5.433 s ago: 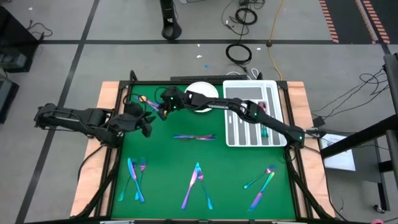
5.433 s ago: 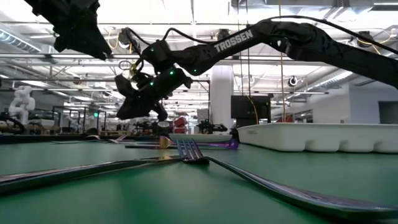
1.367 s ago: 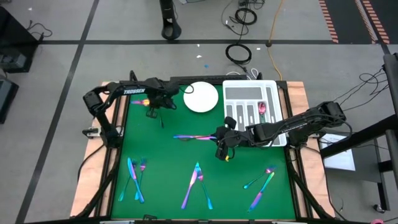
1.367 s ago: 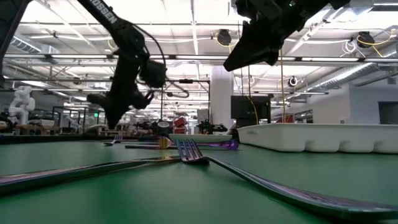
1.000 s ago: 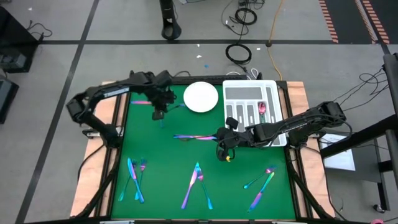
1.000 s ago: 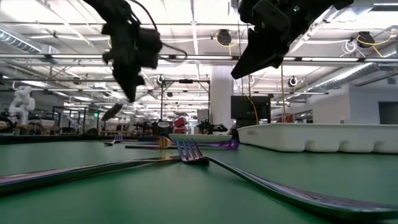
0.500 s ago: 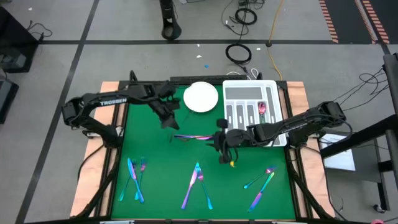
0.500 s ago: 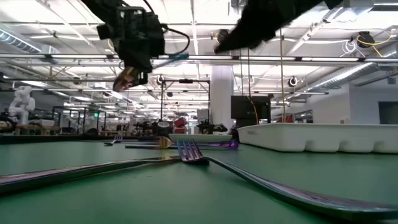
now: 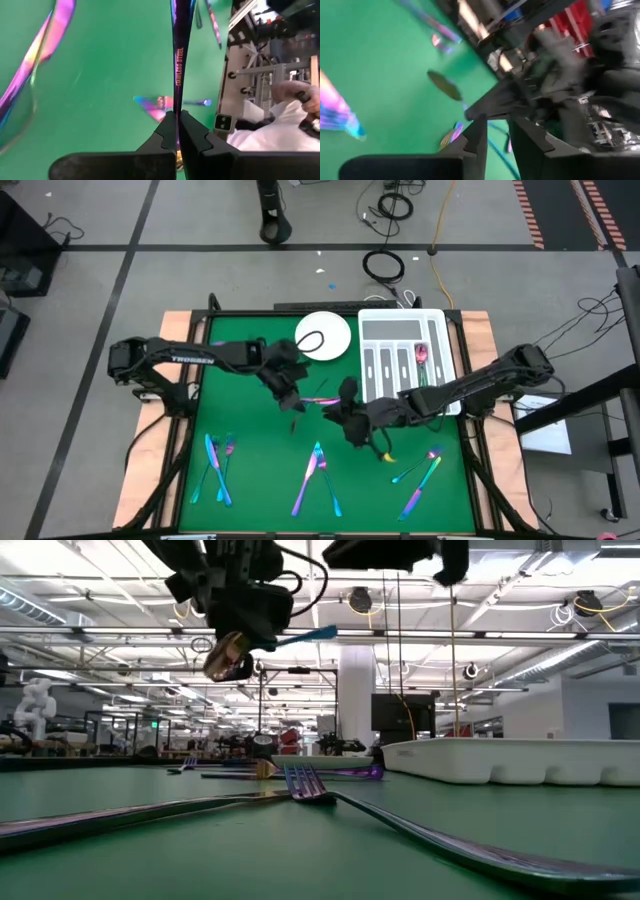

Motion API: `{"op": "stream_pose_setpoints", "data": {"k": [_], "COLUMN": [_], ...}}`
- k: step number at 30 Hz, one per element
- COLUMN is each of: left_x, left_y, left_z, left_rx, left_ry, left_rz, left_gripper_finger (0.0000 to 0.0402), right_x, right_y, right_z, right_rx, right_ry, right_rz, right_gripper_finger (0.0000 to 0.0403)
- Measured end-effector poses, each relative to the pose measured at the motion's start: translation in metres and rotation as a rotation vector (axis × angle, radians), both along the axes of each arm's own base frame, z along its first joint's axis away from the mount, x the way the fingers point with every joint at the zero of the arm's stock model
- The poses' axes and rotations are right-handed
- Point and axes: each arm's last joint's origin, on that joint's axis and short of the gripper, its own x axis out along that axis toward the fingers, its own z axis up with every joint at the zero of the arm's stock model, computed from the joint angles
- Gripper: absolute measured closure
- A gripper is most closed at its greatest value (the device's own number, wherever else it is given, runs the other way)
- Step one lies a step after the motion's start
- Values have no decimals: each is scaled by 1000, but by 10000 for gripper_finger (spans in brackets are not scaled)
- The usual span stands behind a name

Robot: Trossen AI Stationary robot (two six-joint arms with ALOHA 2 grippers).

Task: Sort silverware
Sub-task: Put the iridescent spoon into the white silverware tray

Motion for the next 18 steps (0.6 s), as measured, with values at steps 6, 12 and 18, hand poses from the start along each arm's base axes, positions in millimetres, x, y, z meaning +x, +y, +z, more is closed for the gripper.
{"op": "stream_pose_setpoints", "data": {"k": [6, 12, 18], "left_x": [5, 5, -1], "left_y": [-12, -19, -20], "left_z": [2, 1, -4], "left_rx": [13, 19, 54], "left_ry": [-16, -10, 47], "left_rz": [0, -19, -45], "left_gripper_finger": [400, 400, 400], "right_x": [32, 64, 75], "right_y": [10, 25, 31], "right_z": [-20, -24, -21], "right_rx": [-156, -290, -270], "right_ry": [131, 241, 348], "right_rz": [-75, -141, -169], "right_gripper_finger": [276, 253, 264]}}
